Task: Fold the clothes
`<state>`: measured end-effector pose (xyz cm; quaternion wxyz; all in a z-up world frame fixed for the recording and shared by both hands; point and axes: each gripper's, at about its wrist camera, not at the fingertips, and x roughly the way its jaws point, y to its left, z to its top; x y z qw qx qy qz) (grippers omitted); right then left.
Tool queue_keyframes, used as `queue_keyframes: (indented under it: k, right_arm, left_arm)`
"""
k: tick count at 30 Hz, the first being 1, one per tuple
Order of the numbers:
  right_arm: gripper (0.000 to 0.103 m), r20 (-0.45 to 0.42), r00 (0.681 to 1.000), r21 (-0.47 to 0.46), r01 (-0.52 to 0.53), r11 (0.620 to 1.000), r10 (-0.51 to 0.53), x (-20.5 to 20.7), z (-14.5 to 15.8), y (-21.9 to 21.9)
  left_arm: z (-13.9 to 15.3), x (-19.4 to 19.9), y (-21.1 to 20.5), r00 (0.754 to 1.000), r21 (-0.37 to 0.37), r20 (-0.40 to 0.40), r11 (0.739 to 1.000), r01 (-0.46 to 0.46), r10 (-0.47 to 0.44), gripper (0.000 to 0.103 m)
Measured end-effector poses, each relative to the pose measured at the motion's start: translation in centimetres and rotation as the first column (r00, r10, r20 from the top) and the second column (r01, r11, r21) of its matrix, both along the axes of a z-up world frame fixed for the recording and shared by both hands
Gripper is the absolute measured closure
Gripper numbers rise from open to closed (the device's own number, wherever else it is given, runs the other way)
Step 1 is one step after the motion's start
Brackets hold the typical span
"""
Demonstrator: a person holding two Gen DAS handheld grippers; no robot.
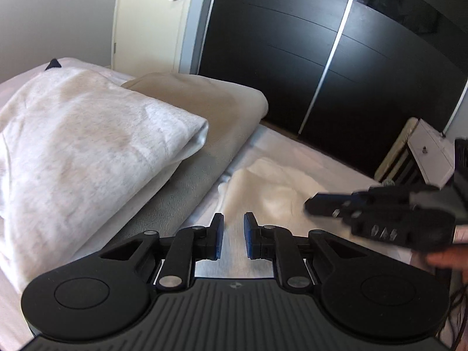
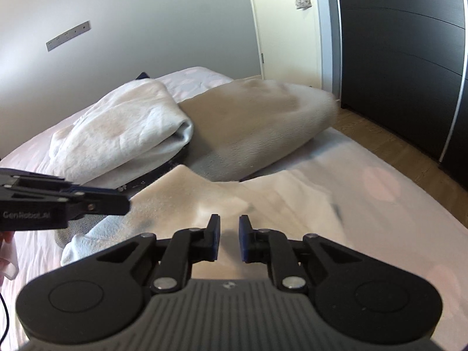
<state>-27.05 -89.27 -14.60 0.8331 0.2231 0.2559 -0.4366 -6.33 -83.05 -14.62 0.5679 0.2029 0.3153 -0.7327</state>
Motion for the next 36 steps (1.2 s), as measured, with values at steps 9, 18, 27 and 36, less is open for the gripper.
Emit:
queue_keyframes:
  k: [9,18,27,36]
  right_arm:
    - [0.095,0.007,0.998,0.089,0.063,0.994,-0.064,-0.5,-4.3,-3.2]
    - [0.095,-0.050,0.997,0.078,0.059,0.995,-0.055,0.0,-3.5,-2.6]
    - [0.090,-0.072,0.996,-0.011,-0.057,0.998,0.056,-0.9,0.7,5.7]
    - [0.061,-0.065,0.998,-0.027,-0.013,1.000,0.011,-2.6,4.0,16.5]
  left_arm:
    - [-5.5,1.7,-4.2,0.992,0.108,-0.110,0.993,-0.051,0.063,0.090]
    - [-4.0,1.5,-3.3,0.997,0.103,-0.058,0.993,-0.051,0.058,0.086]
    - [0.7,1.9,4.5,0.999,0.025,0.043,0.999,-0.025,0.023,0.086]
    - [3.5,-1.4,13.1,0.990,0.001,0.127,0.998,-0.058,0.057,0.083]
